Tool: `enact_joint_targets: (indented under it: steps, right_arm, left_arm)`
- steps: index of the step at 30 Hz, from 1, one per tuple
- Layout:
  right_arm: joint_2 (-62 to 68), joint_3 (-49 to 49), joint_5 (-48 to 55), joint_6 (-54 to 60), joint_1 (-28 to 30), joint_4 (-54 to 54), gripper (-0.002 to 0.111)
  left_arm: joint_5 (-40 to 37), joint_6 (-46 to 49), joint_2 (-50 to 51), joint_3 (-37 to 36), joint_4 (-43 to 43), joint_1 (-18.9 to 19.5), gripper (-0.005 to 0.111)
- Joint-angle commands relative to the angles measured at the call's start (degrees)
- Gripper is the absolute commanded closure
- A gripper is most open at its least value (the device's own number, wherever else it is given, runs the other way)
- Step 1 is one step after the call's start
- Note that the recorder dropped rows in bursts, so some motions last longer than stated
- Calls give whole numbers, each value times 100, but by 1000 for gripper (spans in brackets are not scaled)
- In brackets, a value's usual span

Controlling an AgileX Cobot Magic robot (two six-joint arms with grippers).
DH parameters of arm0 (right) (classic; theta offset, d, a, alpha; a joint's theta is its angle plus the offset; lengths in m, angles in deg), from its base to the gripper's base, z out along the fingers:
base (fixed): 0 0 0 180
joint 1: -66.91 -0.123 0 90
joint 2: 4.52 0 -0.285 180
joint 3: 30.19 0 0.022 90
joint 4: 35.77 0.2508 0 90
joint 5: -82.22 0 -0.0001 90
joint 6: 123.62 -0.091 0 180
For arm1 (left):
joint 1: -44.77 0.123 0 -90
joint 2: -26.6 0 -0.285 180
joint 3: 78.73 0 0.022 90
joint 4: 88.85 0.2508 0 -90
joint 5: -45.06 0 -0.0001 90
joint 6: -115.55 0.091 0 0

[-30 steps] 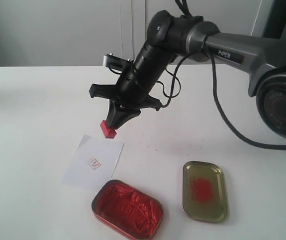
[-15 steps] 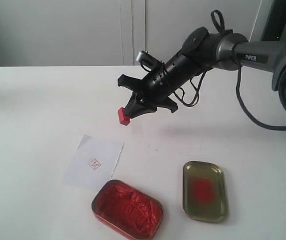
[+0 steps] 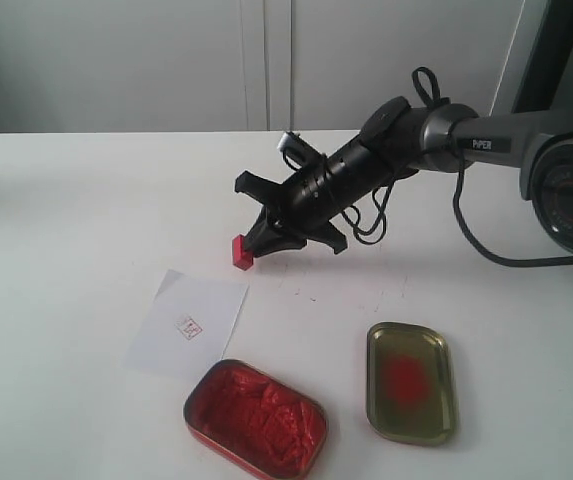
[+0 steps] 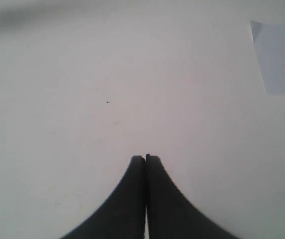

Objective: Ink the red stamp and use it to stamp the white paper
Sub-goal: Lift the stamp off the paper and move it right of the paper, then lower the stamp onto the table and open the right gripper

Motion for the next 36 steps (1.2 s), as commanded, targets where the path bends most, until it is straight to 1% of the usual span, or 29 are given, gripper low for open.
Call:
enact_joint_targets:
  steps: [1,8,15,21,23,28,32,34,35,36]
  right_arm:
    - [-25,-14,-26,89,17,90,108]
    - [-25,-20,-26,-260,25,-346,108]
    - [-25,-20,-26,-272,25,-368,108]
    - [-25,-20,-26,-405,25,-602,108]
    - [-25,-20,-18,-446,25,-607,105]
    - [-25,-20,-18,-557,25,-690,90]
    - [-25,-20,-29,-697,25,-800,81]
    - [-25,-20,-29,-697,55,-808,75]
    - [-25,-20,-14,-706,103,-808,69]
    - [-36,-20,5,-706,148,-808,67]
  left_arm:
    - [-97,0,-26,-55,8,-1,107]
    - [-97,0,-26,-55,8,-1,107]
    - [-97,0,-26,-55,8,-1,107]
    - [-97,0,-26,-55,8,-1,107]
    - [-97,0,-26,-55,8,-1,107]
    - [-97,0,-26,-55,8,-1,107]
    - [-97,0,-26,-55,8,-1,107]
    - [-97,0,-26,-55,8,-1,107]
    - [-97,0,-26,-55,8,-1,107]
    - [-97,0,-26,-55,8,-1,107]
